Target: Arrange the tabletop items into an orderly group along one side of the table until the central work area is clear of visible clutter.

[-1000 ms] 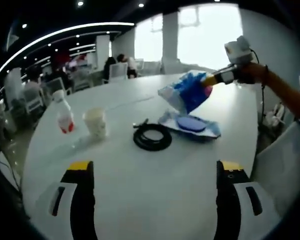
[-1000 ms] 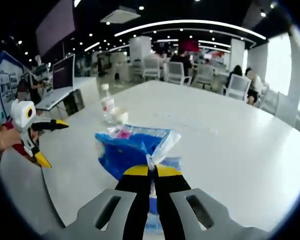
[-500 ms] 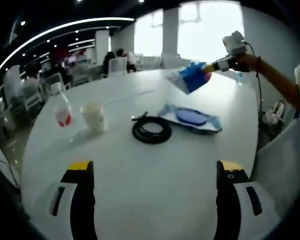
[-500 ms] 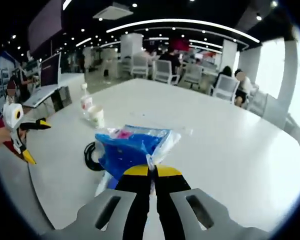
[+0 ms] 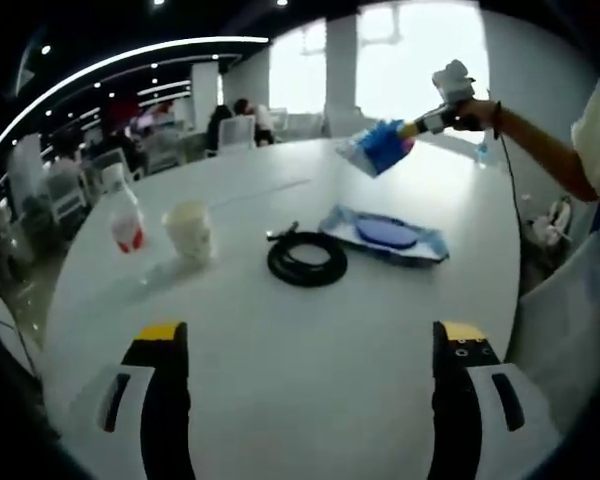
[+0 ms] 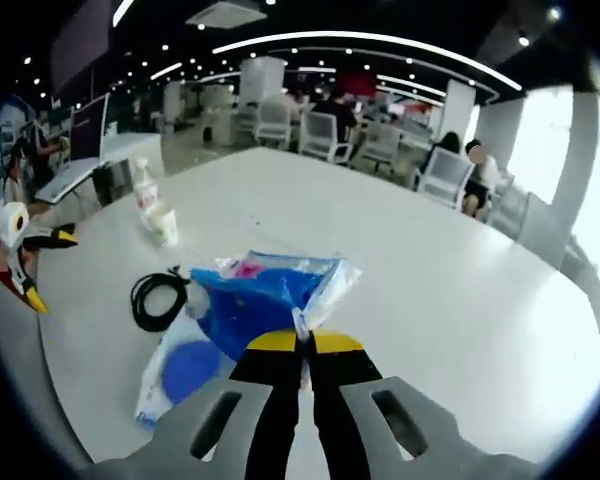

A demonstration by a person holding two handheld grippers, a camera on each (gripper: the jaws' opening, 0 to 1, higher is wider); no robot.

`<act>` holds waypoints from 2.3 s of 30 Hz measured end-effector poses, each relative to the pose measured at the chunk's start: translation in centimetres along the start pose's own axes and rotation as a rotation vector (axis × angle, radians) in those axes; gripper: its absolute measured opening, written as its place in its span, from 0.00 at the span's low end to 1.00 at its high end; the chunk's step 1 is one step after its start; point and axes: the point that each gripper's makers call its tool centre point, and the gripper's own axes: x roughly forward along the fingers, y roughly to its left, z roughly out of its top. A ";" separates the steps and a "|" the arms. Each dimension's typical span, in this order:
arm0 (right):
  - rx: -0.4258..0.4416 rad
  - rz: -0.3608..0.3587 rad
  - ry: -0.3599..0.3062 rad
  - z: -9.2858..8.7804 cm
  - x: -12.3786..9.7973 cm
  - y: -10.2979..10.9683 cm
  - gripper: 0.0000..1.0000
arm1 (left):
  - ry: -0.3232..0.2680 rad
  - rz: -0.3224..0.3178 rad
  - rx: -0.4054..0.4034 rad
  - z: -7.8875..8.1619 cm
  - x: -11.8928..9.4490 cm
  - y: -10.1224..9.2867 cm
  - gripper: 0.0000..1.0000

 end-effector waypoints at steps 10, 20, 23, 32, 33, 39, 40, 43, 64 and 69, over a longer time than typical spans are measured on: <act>0.010 0.002 0.050 -2.1 2.9 -2.3 0.03 | 0.010 0.007 -0.010 -0.8 0.4 0.1 0.97; 0.079 0.036 0.047 -3.9 5.8 -5.1 0.03 | 0.039 0.023 -0.021 -1.5 0.5 0.6 0.96; 0.097 0.045 0.043 -4.5 6.4 -5.5 0.03 | 0.043 0.022 -0.018 -1.6 0.5 0.6 0.96; 0.124 0.072 0.068 -6.6 7.8 -5.8 0.03 | 0.052 0.023 -0.014 -1.8 0.3 0.6 0.95; 0.122 0.073 0.071 -6.8 7.9 -5.8 0.03 | 0.053 0.023 -0.014 -1.9 0.3 0.6 0.96; 0.153 0.075 0.092 -8.1 8.4 -5.2 0.03 | 0.057 0.028 -0.015 -1.9 0.3 0.8 0.95; 0.156 0.075 0.099 -8.5 8.7 -5.2 0.03 | 0.058 0.027 -0.014 -2.0 0.3 0.8 0.94; 0.173 0.075 0.113 -9.2 9.0 -5.2 0.03 | 0.067 0.027 -0.014 -2.2 0.3 0.8 0.94; 0.254 0.040 0.124 -10.6 9.7 -5.3 0.13 | 0.079 0.019 -0.024 -2.5 0.2 0.5 0.94; 0.299 -0.015 0.106 -10.0 9.5 -6.2 0.31 | 0.074 0.021 -0.025 -2.4 0.1 0.5 0.96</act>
